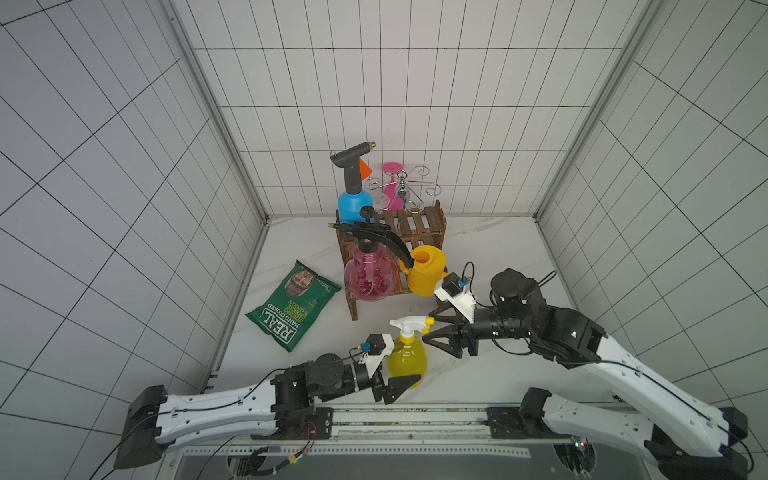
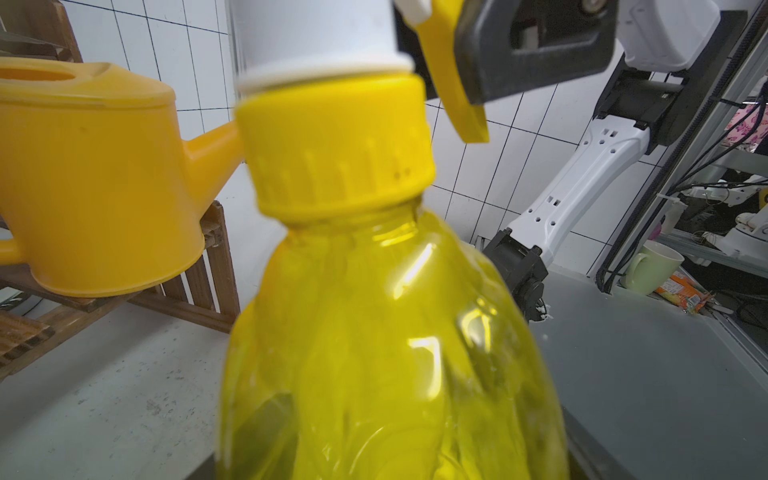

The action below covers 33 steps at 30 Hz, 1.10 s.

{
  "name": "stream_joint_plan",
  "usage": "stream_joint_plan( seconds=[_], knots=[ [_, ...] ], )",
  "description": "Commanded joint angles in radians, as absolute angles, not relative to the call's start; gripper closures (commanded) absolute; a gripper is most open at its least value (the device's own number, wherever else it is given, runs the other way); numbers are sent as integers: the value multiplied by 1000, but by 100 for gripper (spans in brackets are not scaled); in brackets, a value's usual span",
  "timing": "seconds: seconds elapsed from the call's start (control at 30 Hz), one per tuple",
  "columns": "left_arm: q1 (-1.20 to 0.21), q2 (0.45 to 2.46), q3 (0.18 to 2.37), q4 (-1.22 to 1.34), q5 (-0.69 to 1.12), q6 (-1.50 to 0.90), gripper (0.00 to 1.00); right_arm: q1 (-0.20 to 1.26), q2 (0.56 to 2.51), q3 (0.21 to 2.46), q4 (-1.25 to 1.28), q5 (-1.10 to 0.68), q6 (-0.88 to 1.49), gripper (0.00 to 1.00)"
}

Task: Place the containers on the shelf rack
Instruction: 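Pick up a container from the center of the board.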

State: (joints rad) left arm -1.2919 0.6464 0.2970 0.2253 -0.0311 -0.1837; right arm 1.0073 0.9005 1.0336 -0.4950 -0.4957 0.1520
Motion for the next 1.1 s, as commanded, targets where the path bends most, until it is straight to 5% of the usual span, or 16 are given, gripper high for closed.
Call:
stream_joint_plan(
  seconds=[0.0,0.37,0.83,1.07],
  knots=[
    [-1286,651,294,250,-40,-196,23,1002,879,947,-145,-526,281,32],
    [-1284,655,302,248,-38,-197,23,1016,902,899,-2,-512,305,49],
    [-1277,643,302,257,-39,-213,23,1031,881,733,407,-541,402,49],
    [-1275,643,301,256,-44,-220,23,1068,951,751,441,-525,389,74]
  ],
)
